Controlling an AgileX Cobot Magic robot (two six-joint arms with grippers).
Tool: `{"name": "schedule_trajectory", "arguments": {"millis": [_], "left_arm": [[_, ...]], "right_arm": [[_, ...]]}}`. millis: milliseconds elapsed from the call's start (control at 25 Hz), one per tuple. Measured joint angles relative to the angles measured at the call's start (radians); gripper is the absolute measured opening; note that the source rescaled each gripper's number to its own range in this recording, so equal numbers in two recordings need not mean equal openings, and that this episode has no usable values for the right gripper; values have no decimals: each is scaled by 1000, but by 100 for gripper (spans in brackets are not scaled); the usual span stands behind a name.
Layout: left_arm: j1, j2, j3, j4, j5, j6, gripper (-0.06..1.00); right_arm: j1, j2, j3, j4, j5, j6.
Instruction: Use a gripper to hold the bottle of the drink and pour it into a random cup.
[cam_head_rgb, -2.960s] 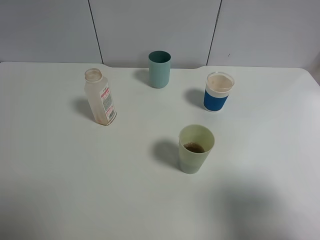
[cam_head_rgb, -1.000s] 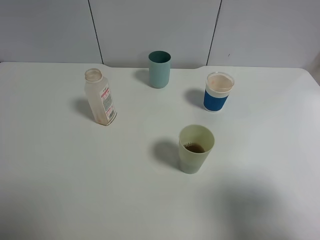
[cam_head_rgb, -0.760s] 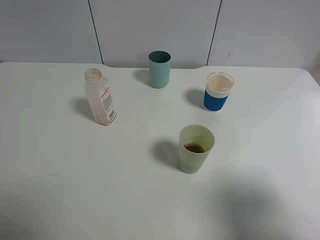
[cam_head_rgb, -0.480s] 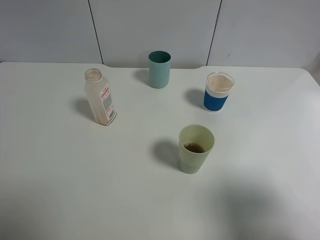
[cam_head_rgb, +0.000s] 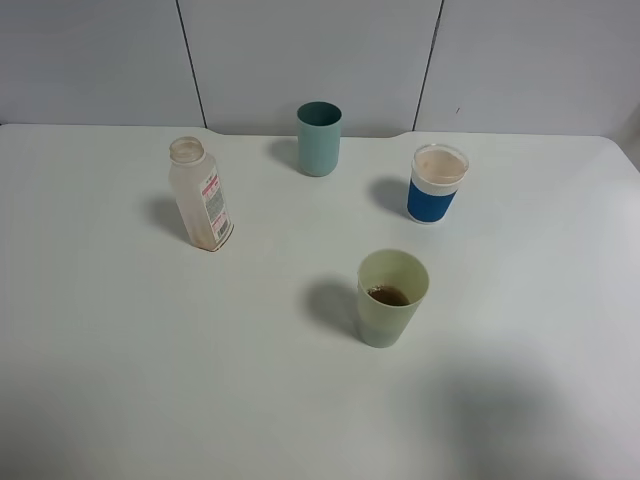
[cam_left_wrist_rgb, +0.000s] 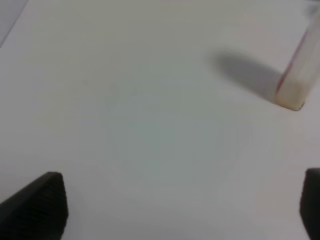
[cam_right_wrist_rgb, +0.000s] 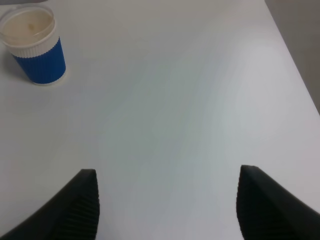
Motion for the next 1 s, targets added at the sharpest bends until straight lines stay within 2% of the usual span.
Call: {"name": "schedule_trajectory", "arguments": {"millis": [160, 280, 600, 1000], "left_arm": [[-70, 0, 0, 0, 0, 0, 94], [-82, 0, 0, 0, 0, 0, 94], [-8, 0, 0, 0, 0, 0, 94], [-16, 0, 0, 0, 0, 0, 94]], "right_arm": [[0, 0, 0, 0, 0, 0], [0, 0, 0, 0, 0, 0], [0, 0, 0, 0, 0, 0], [0, 0, 0, 0, 0, 0]]}}
